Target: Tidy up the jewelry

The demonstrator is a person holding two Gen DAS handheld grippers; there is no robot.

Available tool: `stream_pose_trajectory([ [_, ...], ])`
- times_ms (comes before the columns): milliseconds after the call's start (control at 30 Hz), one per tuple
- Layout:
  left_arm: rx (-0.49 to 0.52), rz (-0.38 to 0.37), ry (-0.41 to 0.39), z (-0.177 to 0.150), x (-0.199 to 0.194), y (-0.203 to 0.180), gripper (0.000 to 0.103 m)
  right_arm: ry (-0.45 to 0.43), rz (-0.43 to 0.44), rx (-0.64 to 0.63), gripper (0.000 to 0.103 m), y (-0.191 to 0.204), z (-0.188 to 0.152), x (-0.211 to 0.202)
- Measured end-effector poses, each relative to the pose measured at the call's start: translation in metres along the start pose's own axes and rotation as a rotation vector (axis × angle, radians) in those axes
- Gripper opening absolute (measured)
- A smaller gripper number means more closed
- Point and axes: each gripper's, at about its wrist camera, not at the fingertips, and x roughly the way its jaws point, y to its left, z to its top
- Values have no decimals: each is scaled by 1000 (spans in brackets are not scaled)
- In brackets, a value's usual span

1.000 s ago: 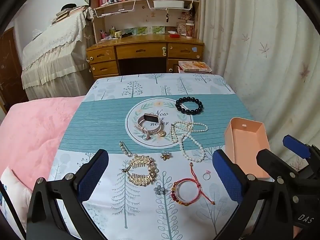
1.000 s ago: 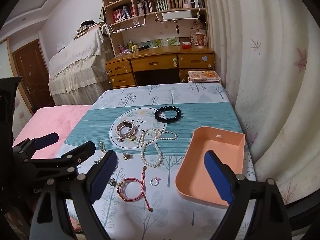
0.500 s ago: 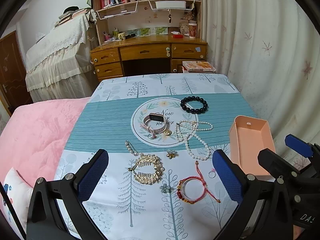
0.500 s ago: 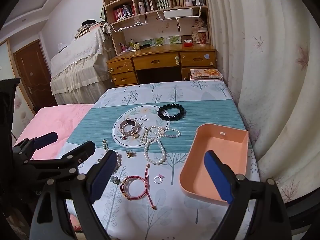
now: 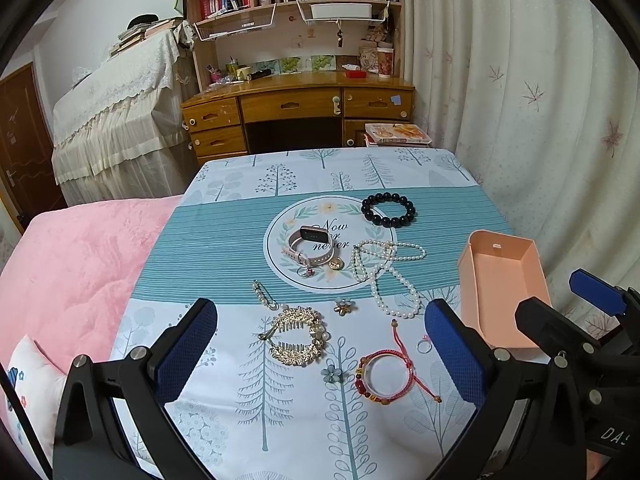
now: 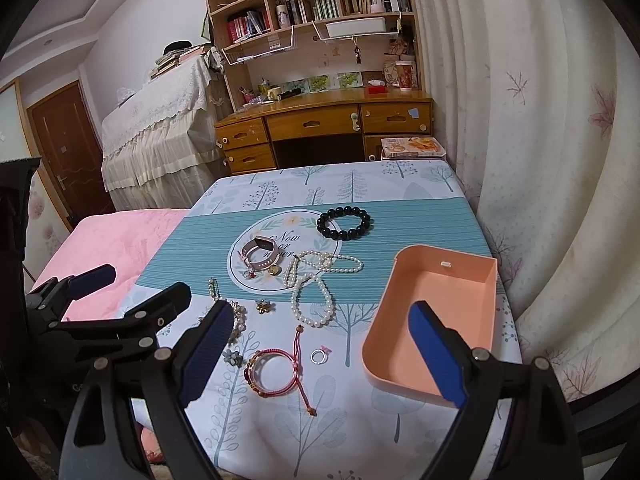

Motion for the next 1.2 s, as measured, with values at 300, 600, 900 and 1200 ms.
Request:
stream_pose_trajectory([
  [300,0,-4,0,-5,-5,1,102,2,4,3,90,-1,0,0],
  [600,-4,-10,12,-11,-7,3,102,5,8,2,90,1,-2,1],
  [900,-4,-12,16,-11,-6,3,102,9,10,4,90,2,-2,1],
  [1200,-7,-22,25,-15,-9,7,102,8,13,0,90,3,-3,1],
])
